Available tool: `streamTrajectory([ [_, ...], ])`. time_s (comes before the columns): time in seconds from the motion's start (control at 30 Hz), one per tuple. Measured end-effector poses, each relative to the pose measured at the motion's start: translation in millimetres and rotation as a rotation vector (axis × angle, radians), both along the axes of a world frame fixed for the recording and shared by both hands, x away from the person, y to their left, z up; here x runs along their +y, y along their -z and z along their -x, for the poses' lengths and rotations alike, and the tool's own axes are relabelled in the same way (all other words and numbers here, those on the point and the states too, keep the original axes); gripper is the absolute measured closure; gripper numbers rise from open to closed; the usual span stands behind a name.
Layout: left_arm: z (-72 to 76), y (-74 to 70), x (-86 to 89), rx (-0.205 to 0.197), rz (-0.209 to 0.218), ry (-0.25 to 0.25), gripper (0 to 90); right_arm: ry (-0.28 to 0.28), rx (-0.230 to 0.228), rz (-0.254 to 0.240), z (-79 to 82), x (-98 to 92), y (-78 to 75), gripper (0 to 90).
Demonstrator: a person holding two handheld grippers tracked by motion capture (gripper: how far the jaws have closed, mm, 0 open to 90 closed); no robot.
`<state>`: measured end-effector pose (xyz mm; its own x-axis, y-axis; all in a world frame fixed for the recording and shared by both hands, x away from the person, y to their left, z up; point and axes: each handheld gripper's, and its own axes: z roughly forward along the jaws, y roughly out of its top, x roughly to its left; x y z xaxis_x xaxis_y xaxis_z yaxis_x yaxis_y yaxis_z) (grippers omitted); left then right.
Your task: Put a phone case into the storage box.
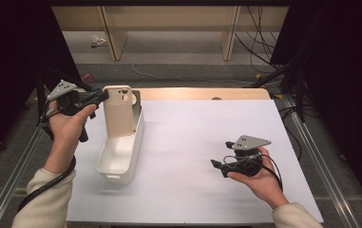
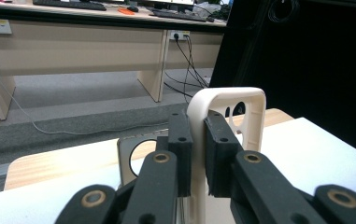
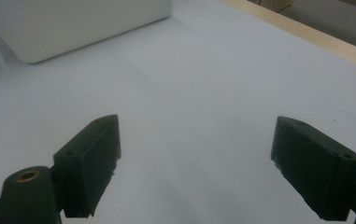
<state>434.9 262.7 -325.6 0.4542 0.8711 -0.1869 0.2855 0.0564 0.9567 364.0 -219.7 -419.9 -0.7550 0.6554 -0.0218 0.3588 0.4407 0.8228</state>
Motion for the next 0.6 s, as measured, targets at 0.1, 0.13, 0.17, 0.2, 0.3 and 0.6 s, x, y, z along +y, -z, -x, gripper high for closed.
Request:
streamTrajectory([
  [0.1, -0.1, 0.0, 0.5, -0.001, -0.003, -0.001, 82.2, 0.000, 0.001, 0.000, -0.1, 0.1, 0.1, 16.8],
  [0.13, -0.1, -0.1, 0.8, -0.001, -0.004, -0.002, 82.2, 0.000, 0.000, 0.001, -0.1, 0.1, 0.2, 16.8],
  [0.17, 0.0, -0.2, 1.1, -0.001, -0.003, -0.002, 82.2, 0.000, 0.001, 0.000, -0.1, 0.1, 0.2, 16.8],
  [0.2, 0.0, -0.3, 1.3, -0.001, -0.003, -0.002, 82.2, 0.000, 0.002, -0.001, 0.0, 0.1, 0.2, 16.8],
  [0.3, -0.1, -0.3, 1.9, -0.001, 0.000, -0.001, 82.2, 0.000, 0.001, 0.000, 0.0, 0.2, 0.1, 16.7],
  [0.6, -0.5, -0.4, 3.4, -0.003, 0.012, -0.001, 82.2, 0.000, 0.000, 0.000, -0.3, 0.3, 0.4, 16.8],
])
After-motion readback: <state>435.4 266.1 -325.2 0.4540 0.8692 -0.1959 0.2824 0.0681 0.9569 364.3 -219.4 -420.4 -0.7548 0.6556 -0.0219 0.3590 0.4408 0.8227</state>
